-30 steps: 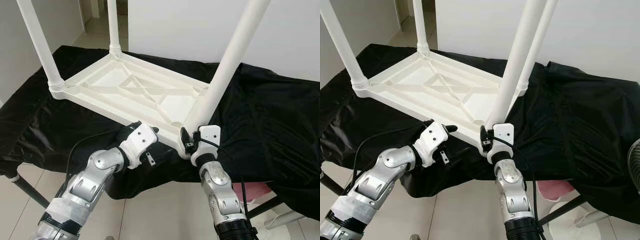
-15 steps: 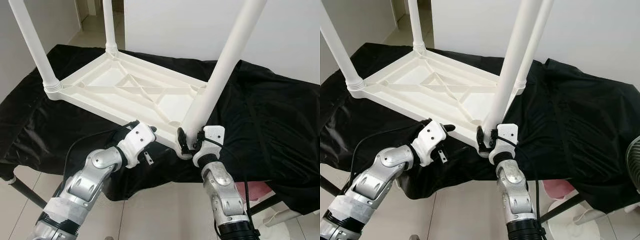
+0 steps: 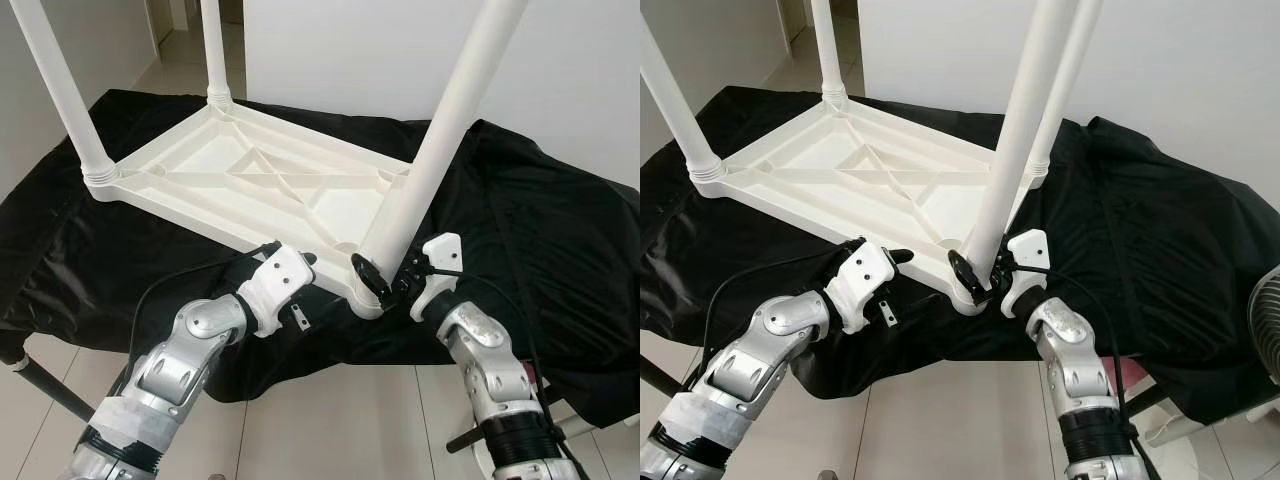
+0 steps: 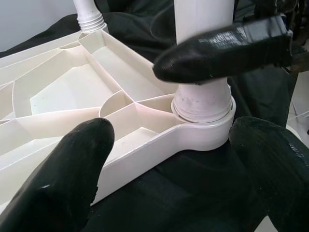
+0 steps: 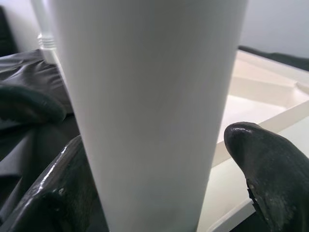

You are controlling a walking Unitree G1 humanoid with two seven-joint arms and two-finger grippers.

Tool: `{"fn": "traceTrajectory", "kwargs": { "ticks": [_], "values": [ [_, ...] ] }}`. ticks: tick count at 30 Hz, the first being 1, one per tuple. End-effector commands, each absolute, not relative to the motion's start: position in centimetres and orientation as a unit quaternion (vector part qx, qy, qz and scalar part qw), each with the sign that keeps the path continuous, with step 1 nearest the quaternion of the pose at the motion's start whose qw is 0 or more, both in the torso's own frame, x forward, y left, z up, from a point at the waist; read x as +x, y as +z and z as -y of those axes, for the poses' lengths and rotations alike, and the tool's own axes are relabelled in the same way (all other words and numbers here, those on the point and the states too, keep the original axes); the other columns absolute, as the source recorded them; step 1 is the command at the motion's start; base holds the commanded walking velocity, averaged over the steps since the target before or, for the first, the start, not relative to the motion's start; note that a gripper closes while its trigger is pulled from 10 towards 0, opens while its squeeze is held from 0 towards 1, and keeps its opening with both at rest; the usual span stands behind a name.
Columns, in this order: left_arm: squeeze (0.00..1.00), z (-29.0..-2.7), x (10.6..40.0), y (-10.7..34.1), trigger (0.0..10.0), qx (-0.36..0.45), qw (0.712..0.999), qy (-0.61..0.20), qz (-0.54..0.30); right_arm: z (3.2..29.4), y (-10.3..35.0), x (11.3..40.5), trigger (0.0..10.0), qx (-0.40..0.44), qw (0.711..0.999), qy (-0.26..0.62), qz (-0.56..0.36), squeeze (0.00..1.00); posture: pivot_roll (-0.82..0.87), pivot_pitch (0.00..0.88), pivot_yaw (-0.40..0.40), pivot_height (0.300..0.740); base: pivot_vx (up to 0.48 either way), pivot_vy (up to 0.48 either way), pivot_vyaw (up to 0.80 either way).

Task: Building children table

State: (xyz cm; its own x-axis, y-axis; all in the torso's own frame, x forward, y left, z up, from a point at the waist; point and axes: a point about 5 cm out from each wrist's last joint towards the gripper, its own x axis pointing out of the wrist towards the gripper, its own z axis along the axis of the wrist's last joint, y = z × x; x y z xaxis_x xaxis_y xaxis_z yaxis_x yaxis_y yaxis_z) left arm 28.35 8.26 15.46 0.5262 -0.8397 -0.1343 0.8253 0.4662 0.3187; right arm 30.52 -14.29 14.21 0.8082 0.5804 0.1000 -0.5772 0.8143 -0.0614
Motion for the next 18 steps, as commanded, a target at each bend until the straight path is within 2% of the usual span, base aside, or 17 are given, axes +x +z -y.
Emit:
{"fn": "traceTrajectory", "kwargs": {
  "ticks": [1, 7, 8, 10, 11, 18],
  "values": [
    [0.0, -8.2, 28.1, 15.2, 10.0, 0.172, 0.85, -0.498, 0.012, 14.1, 14.2, 30.9, 10.0, -0.014, 0.942, 0.331, 0.05, 0.0, 0.0, 0.05, -0.073, 0.74, 0.0, 0.0, 0.0],
    [0.0, -8.4, 28.0, 15.2, 10.0, 0.173, 0.853, -0.493, 0.01, 13.7, 13.3, 31.6, 10.0, -0.013, 0.926, 0.376, 0.023, 0.0, 0.02, 0.052, -0.078, 0.74, 0.0, 0.0, 0.0],
    [0.0, -8.5, 28.0, 15.3, 10.0, 0.173, 0.853, -0.492, 0.01, 13.7, 13.2, 31.6, 4.7, -0.013, 0.924, 0.382, 0.021, 0.0, 0.03, 0.051, -0.078, 0.74, 0.0, 0.0, 0.0],
    [0.0, -8.5, 28.0, 15.3, 10.0, 0.173, 0.853, -0.492, 0.01, 13.7, 13.1, 31.7, 4.7, -0.013, 0.923, 0.384, 0.021, 0.0, 0.04, 0.05, -0.081, 0.74, 0.0, 0.0, 0.0],
    [0.0, -8.5, 28.0, 15.4, 10.0, 0.173, 0.854, -0.491, 0.011, 13.7, 13.1, 31.7, 0.0, -0.012, 0.923, 0.385, 0.021, 0.0, 0.04, 0.051, -0.085, 0.74, 0.0, 0.0, 0.0],
    [0.0, -8.6, 27.9, 15.4, 10.0, 0.174, 0.855, -0.488, 0.012, 13.7, 12.6, 31.7, 0.0, -0.01, 0.919, 0.395, 0.018, 0.0, 0.05, 0.049, -0.09, 0.74, 0.0, 0.0, 0.0]
  ]
}}
